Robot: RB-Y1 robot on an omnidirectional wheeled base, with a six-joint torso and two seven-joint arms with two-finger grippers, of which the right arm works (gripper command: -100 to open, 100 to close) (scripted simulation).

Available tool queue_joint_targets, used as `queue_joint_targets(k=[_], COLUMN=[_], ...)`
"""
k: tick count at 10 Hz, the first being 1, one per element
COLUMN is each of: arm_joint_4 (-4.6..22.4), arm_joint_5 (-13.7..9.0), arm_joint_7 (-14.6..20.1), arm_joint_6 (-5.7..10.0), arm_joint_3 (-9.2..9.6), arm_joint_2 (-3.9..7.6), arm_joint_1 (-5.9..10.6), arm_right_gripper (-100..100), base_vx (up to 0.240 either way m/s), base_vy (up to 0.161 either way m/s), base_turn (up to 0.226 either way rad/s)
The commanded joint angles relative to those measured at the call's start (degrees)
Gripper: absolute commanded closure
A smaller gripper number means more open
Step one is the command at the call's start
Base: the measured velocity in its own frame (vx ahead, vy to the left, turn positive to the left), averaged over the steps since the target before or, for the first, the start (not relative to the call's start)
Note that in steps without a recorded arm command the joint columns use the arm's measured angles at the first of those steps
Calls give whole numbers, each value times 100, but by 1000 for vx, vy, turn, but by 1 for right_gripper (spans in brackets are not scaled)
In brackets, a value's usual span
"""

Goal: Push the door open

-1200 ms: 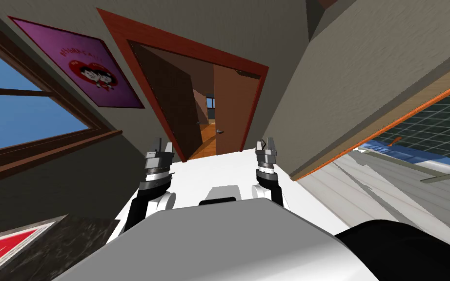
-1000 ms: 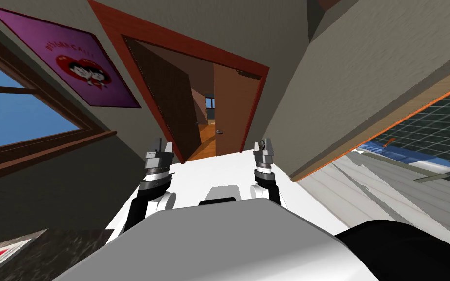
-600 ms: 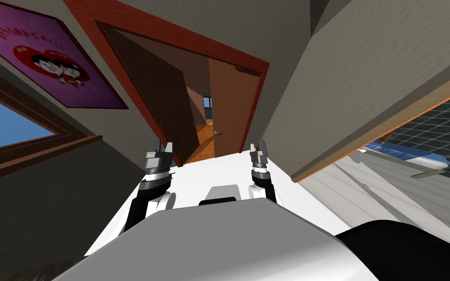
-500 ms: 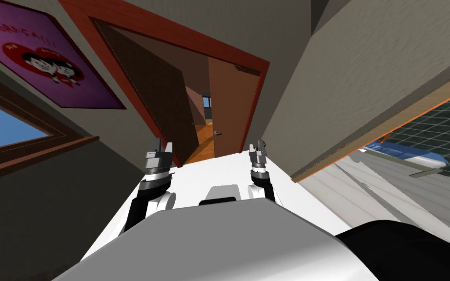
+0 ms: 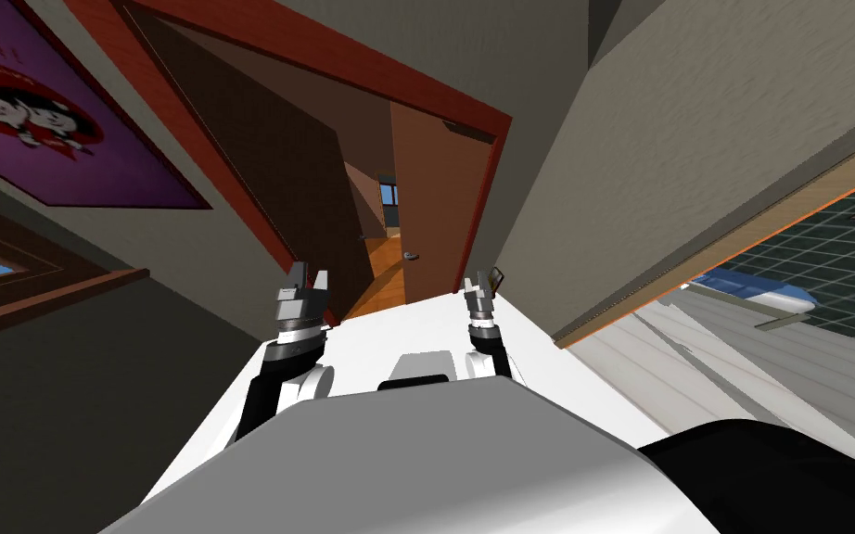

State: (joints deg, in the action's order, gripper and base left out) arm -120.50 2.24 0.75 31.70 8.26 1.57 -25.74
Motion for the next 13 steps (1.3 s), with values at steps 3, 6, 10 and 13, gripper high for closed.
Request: queue_joint_targets(k=[3, 6, 10, 13], arm_joint_4=[449, 834, 1346, 1782], arm_joint_5=[11, 18, 26, 34], arm_joint_7=[41, 77, 125, 166], arm_joint_6=[85, 147, 229, 298], arm_joint_3=[201, 358, 568, 746], arm_joint_2=[98, 171, 253, 307], arm_joint_1=[139, 278, 463, 620], arm_right_gripper=[-100, -100, -100, -100], base_vx=[132, 156, 111, 134], base_vy=[38, 13, 31, 48], base_turn=[-77, -71, -79, -82])
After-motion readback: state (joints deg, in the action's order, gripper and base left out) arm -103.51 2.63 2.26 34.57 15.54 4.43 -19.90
